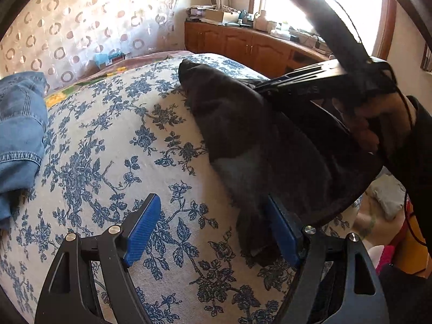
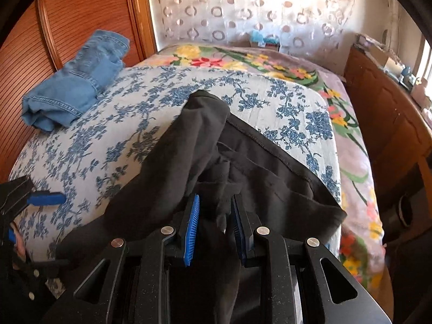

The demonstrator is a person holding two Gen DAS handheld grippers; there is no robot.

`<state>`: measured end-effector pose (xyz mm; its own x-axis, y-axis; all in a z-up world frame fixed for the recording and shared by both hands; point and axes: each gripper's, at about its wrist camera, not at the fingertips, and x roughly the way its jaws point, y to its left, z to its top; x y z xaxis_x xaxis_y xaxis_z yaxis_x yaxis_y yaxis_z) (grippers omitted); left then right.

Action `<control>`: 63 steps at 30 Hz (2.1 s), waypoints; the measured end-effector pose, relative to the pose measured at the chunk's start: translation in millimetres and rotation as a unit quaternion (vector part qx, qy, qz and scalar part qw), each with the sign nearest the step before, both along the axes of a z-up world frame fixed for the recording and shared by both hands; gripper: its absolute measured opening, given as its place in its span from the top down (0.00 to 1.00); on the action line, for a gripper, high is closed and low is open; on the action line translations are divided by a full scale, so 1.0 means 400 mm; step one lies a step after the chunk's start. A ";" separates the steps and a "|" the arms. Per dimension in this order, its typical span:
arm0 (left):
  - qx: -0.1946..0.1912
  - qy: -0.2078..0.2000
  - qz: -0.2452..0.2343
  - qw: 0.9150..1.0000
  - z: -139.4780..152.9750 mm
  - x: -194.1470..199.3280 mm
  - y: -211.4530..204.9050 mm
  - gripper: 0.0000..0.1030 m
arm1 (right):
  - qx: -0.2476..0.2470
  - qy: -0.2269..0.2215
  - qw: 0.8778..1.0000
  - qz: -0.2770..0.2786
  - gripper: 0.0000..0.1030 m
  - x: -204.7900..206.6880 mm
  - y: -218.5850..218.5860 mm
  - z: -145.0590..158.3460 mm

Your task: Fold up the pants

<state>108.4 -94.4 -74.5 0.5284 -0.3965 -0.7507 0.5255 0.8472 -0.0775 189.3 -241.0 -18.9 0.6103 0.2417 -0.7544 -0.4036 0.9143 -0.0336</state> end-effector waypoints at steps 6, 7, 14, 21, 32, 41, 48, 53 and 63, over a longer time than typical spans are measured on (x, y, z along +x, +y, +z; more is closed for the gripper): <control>-0.002 0.002 0.002 1.000 -0.003 -0.004 0.006 0.23 | 0.004 0.007 1.000 0.014 0.96 0.051 0.004 -0.003; -0.001 0.003 0.002 1.000 -0.004 -0.004 0.006 0.23 | 0.006 -0.003 1.000 0.008 0.97 0.051 -0.007 0.007; -0.003 0.007 0.005 1.000 -0.013 -0.005 0.009 0.23 | 0.022 -0.070 0.994 -0.084 0.98 0.054 -0.136 0.080; -0.004 0.004 0.003 1.000 -0.009 -0.009 0.007 0.22 | 0.013 -0.064 0.988 -0.143 0.94 0.083 -0.202 0.057; -0.012 -0.006 0.000 1.000 0.014 -0.038 0.016 0.23 | 0.037 -0.046 0.993 -0.107 0.70 -0.081 -0.189 0.011; -0.006 0.002 -0.001 1.000 0.000 -0.031 0.004 0.23 | 0.043 -0.027 0.994 -0.100 0.93 -0.105 -0.196 -0.042; -0.006 0.007 0.000 1.000 -0.007 -0.026 0.006 0.23 | 0.054 -0.042 0.987 -0.147 0.95 -0.157 -0.259 -0.020; -0.010 0.004 0.001 1.000 -0.005 -0.026 0.009 0.23 | 0.036 -0.046 0.986 -0.155 0.86 -0.150 -0.246 -0.010; -0.030 0.013 -0.031 0.999 0.001 -0.051 -0.003 0.48 | 0.059 -0.038 0.992 -0.103 0.69 -0.252 -0.209 -0.042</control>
<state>88.2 -95.4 -74.2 0.4816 -0.4724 -0.7382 0.5739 0.8066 -0.1417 88.3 -324.4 -35.5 0.7104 0.1906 -0.6775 -0.2085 0.9764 0.0561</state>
